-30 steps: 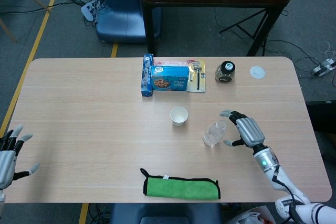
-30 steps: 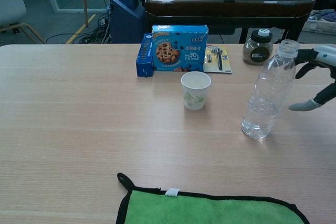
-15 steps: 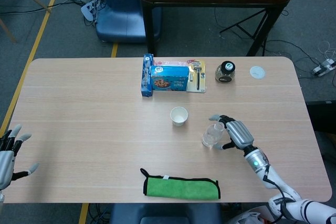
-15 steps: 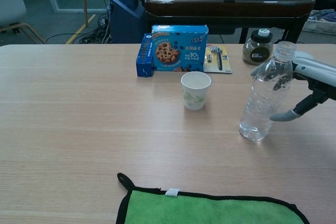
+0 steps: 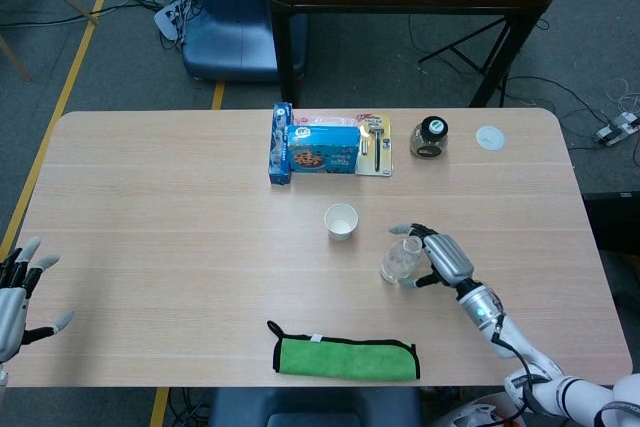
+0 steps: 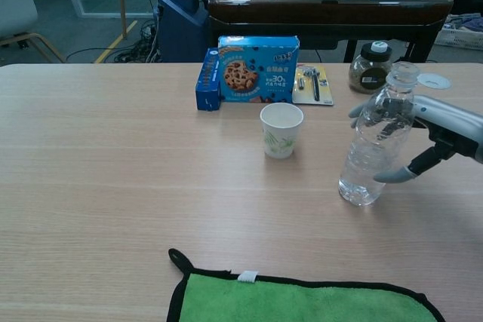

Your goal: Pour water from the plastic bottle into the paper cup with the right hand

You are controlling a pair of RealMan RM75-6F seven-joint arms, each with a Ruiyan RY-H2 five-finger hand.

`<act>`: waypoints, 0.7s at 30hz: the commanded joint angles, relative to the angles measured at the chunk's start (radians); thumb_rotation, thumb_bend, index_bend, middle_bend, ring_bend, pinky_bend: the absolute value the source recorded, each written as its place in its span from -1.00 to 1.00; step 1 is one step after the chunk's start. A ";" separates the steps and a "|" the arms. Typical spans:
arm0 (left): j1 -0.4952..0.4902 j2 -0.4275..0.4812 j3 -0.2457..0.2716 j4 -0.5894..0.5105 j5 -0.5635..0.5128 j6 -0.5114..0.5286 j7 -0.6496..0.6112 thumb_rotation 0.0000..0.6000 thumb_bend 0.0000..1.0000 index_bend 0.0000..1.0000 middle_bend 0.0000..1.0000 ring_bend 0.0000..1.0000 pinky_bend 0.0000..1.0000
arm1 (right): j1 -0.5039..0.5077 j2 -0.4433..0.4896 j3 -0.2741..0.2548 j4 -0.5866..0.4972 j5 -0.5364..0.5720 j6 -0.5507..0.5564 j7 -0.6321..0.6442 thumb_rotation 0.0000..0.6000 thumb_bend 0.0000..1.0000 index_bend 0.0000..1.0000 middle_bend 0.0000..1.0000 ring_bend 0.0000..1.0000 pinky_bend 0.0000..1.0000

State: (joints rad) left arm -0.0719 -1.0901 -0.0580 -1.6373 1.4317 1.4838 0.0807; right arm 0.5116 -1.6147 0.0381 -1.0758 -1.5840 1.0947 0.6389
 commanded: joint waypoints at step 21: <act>0.002 0.006 -0.003 -0.003 -0.001 0.002 -0.015 1.00 -0.76 -0.57 -1.00 -0.95 -0.39 | 0.031 -0.062 0.000 0.078 0.023 -0.002 0.071 1.00 -1.00 -0.12 -0.08 -0.23 -0.11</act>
State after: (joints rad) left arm -0.0696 -1.0836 -0.0609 -1.6404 1.4308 1.4863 0.0652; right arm 0.5425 -1.6749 0.0369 -0.9992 -1.5629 1.0918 0.7103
